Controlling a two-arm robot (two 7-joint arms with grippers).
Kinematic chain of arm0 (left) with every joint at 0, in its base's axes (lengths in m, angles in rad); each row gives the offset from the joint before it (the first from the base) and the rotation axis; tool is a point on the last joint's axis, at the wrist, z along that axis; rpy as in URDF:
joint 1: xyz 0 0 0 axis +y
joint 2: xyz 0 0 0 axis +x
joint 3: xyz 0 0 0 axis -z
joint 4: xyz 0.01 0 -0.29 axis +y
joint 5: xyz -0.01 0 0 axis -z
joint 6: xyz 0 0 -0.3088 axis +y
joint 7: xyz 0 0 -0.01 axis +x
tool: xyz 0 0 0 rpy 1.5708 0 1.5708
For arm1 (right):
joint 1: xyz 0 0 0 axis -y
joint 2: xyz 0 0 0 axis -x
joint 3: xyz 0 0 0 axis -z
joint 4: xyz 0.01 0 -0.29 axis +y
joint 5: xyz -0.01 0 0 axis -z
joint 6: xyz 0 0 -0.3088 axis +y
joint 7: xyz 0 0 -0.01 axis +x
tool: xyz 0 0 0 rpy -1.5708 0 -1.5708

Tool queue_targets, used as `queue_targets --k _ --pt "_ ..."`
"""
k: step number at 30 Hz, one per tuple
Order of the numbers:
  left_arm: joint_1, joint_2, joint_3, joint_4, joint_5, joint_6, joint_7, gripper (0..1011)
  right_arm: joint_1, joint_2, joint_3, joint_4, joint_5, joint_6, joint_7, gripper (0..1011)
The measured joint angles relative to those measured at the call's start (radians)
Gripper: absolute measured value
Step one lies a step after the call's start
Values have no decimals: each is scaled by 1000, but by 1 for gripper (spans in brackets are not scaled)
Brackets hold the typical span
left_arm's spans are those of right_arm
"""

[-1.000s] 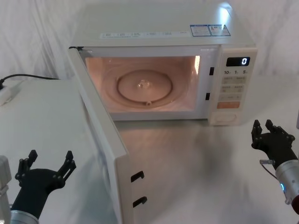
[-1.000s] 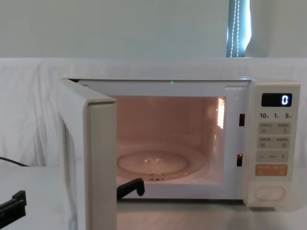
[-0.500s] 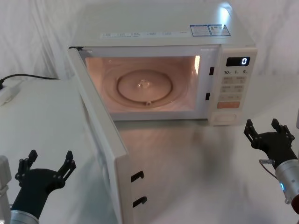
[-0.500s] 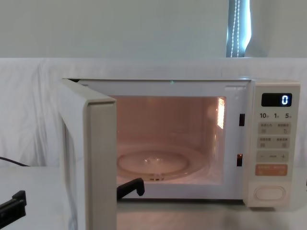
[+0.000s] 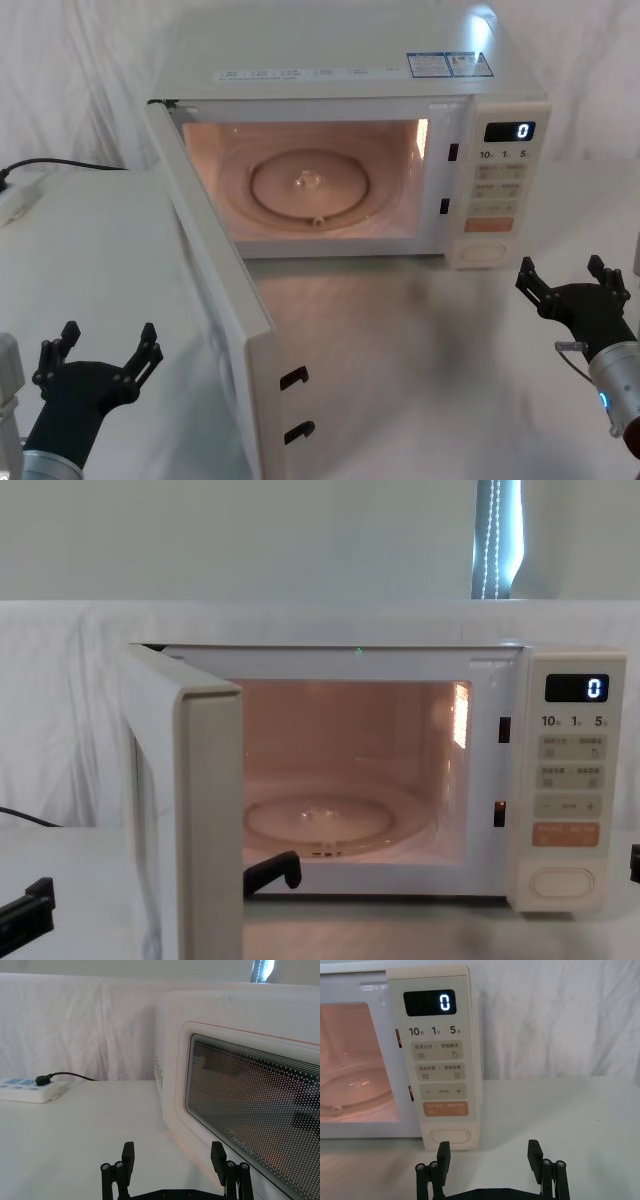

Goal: Press the button to open the microwave door with one hand; close the microwave door with the other hand.

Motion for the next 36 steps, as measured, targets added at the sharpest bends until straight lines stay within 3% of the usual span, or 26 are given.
queue_targets --k 13,22,36 --pt "0 0 0 0 0 0 0 970 0 0 0 0 0 0 0 1002" --pt "0 0 0 0 0 0 0 753 0 0 0 0 0 0 0 1002" --pt "0 0 0 0 0 0 0 280 0 0 0 0 0 0 0 1002"
